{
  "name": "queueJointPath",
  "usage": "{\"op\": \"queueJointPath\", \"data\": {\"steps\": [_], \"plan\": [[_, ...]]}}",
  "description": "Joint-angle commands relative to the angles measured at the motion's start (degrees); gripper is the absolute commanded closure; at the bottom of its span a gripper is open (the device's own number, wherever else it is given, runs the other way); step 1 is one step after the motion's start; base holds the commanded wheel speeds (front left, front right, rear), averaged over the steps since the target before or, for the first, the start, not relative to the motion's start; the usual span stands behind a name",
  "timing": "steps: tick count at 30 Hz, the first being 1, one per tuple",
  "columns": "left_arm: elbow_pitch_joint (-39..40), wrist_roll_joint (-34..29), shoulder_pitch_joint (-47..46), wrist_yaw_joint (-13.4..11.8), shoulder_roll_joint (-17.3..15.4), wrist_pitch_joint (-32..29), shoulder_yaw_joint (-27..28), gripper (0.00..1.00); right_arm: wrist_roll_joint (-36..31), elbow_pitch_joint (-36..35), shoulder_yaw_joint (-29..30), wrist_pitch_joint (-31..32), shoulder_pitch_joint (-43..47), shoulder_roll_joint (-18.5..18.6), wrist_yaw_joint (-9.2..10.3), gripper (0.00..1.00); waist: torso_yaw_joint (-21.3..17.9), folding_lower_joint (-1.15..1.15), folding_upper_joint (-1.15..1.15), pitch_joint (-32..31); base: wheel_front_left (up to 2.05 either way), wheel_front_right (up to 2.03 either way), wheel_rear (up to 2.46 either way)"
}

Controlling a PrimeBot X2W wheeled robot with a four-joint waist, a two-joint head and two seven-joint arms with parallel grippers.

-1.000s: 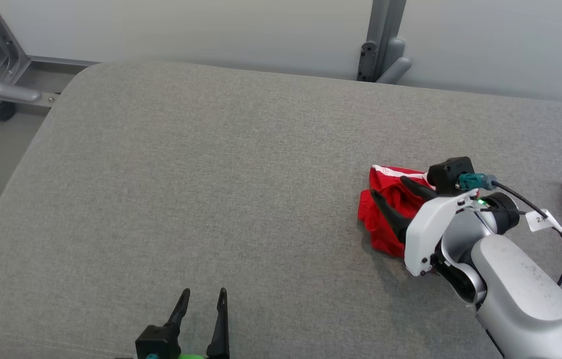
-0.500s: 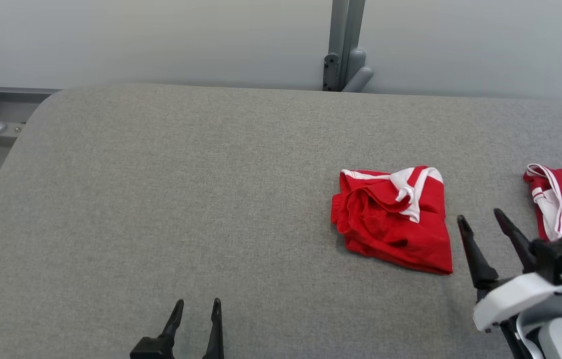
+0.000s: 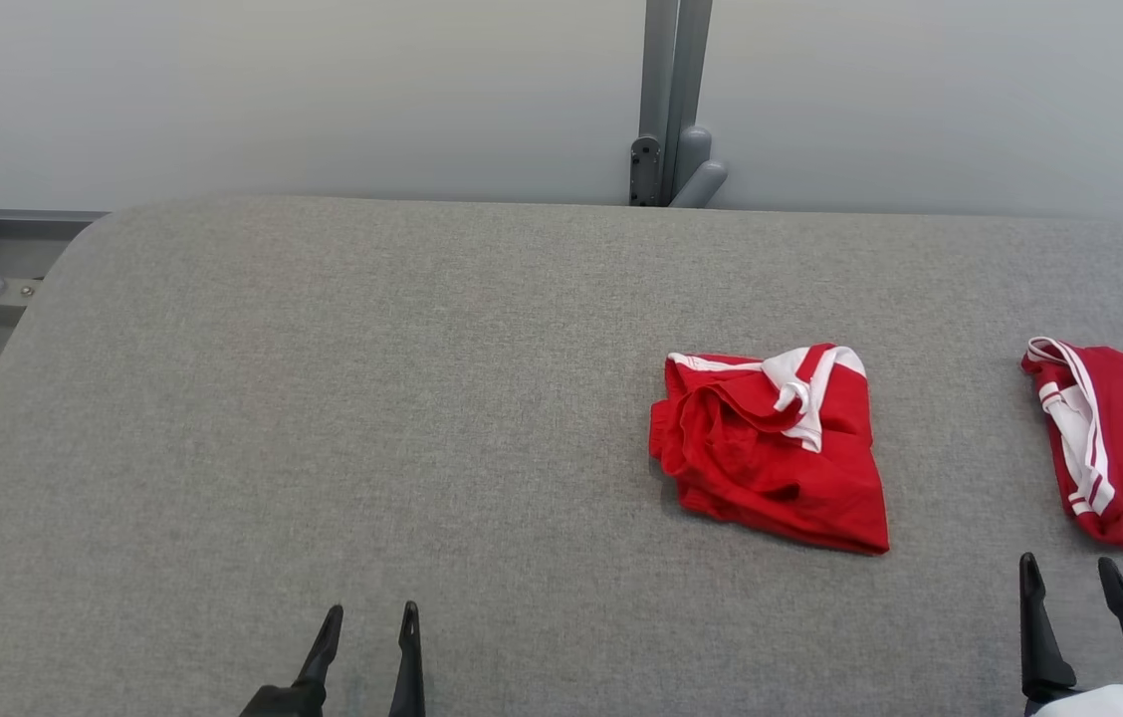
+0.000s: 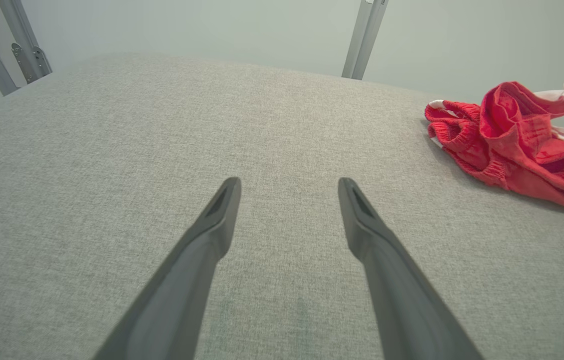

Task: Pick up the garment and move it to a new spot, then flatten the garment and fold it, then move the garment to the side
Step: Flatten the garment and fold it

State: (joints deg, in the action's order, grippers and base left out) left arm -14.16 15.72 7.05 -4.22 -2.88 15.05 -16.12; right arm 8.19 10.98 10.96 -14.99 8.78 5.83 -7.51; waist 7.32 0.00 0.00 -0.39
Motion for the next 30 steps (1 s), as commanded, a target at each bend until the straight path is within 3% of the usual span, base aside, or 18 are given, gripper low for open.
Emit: {"op": "queueJointPath", "data": {"steps": [1,2,3,11,30], "plan": [[0.2,-0.5,1.0,0.3,-0.1,0.1,0.7,0.0,-0.1,-0.3,0.0,-0.2,0.2,-0.7,0.05,0.67,0.0,0.0,0.0,0.0,0.0,0.0,0.0],[0.3,-0.7,1.0,0.4,-0.1,0.1,0.8,0.0,0.4,0.1,-0.1,-0.2,0.0,-1.0,0.05,0.95,-0.1,0.0,0.0,0.0,0.0,0.0,0.0],[0.4,-0.6,1.0,0.5,-0.1,0.1,0.8,0.0,0.6,0.4,-0.3,-0.2,-0.5,-1.1,0.05,1.0,-0.1,0.0,0.0,0.1,0.0,0.0,0.0],[1.0,-0.1,-0.5,0.6,-0.1,0.1,0.2,0.0,0.7,3.9,-4.4,-0.2,-7.6,-1.9,0.05,1.0,0.0,0.0,0.0,2.0,0.0,0.0,0.0],[0.1,0.5,-3.8,1.1,-0.1,0.1,-1.6,0.0,0.1,32.1,-13.1,1.1,-30.8,-0.9,0.05,1.0,2.2,0.0,0.0,5.7,0.0,0.0,0.0]]}}
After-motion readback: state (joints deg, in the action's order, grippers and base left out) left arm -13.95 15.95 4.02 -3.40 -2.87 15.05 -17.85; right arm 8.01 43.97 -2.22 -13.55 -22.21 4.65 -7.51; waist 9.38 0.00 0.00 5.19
